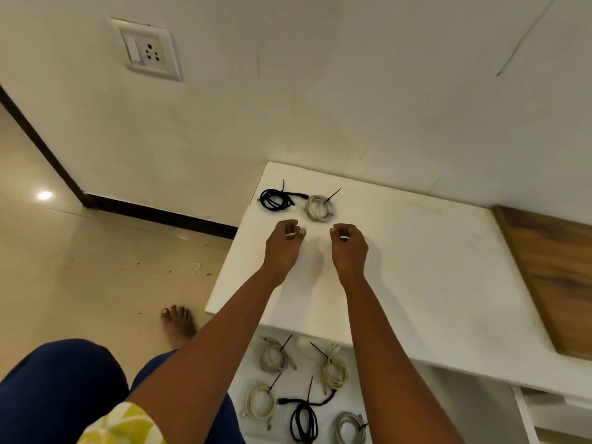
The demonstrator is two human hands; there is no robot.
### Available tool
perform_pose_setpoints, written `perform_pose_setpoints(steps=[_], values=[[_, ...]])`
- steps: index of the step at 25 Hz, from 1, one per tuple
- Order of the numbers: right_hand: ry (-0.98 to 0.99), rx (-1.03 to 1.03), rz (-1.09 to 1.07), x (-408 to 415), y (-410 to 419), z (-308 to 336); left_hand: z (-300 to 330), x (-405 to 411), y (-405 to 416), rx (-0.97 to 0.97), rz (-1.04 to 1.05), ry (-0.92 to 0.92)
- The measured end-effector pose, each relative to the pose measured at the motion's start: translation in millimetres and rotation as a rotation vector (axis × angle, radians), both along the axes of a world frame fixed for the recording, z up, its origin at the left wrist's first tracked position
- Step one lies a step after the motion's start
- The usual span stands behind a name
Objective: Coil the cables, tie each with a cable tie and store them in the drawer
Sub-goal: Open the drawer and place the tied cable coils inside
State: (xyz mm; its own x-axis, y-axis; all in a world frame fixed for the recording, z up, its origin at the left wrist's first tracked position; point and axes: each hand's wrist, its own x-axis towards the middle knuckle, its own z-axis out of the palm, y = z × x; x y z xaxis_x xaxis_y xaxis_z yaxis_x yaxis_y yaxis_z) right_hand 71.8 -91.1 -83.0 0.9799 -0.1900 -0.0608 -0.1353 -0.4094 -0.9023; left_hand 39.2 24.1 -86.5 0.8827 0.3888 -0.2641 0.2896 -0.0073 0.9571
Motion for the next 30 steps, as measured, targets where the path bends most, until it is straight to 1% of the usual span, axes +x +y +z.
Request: perform_pose_setpoints(steps=[2, 4, 7, 9, 11, 14, 15, 17, 20, 23, 25, 28, 30], values=[[-0.063, -0.060, -0.045, 18.6, 9.7, -5.4, -3.0, 17.9, -1.5, 0.034, -0.021, 0.008], [-0.077, -0.117, -0.032, 37.4, 14.5, -9.6, -3.6, 32.6, -5.8, 0.043, -0.045, -0.002], [0.023, -0.238, 0.043, 63.1, 15.8, -13.6, -3.4, 47.9, -12.7, 0.049, -0.063, -0.040], [0.083, -0.268, 0.075, 70.6, 15.5, -13.4, -4.9, 52.3, -16.1, 0.055, -0.051, -0.045], [0.082, -0.195, 0.044, 68.7, 13.4, -11.9, -5.7, 53.4, -17.7, 0.008, -0.024, -0.029], [0.085, 0.097, -0.043, 52.7, 2.5, -3.2, -3.2, 46.3, -19.9, -0.082, 0.010, -0.014], [0.089, 0.161, -0.058, 44.2, -3.8, 0.6, -1.6, 40.2, -22.7, -0.106, 0.006, -0.007], [0.079, 0.206, -0.075, 22.7, -20.7, 7.6, 1.9, 23.8, -31.8, -0.131, -0.030, 0.014], [0.060, 0.289, -0.088, -14.2, -55.2, 17.9, 9.3, -2.4, -50.6, -0.089, -0.156, 0.036], [0.138, 0.396, -0.093, -53.6, -104.2, 28.6, 17.9, -29.4, -72.6, -0.068, -0.337, 0.087], [0.215, 0.406, -0.081, -84.4, -140.9, 36.5, 22.9, -51.5, -91.7, -0.122, -0.456, 0.146], [0.329, 0.355, -0.048, -133.0, -189.9, 43.4, 26.2, -83.8, -120.5, -0.299, -0.615, 0.258], [0.431, 0.305, -0.006, -159.3, -215.9, 42.6, 21.9, -101.3, -134.6, -0.305, -0.730, 0.317]])
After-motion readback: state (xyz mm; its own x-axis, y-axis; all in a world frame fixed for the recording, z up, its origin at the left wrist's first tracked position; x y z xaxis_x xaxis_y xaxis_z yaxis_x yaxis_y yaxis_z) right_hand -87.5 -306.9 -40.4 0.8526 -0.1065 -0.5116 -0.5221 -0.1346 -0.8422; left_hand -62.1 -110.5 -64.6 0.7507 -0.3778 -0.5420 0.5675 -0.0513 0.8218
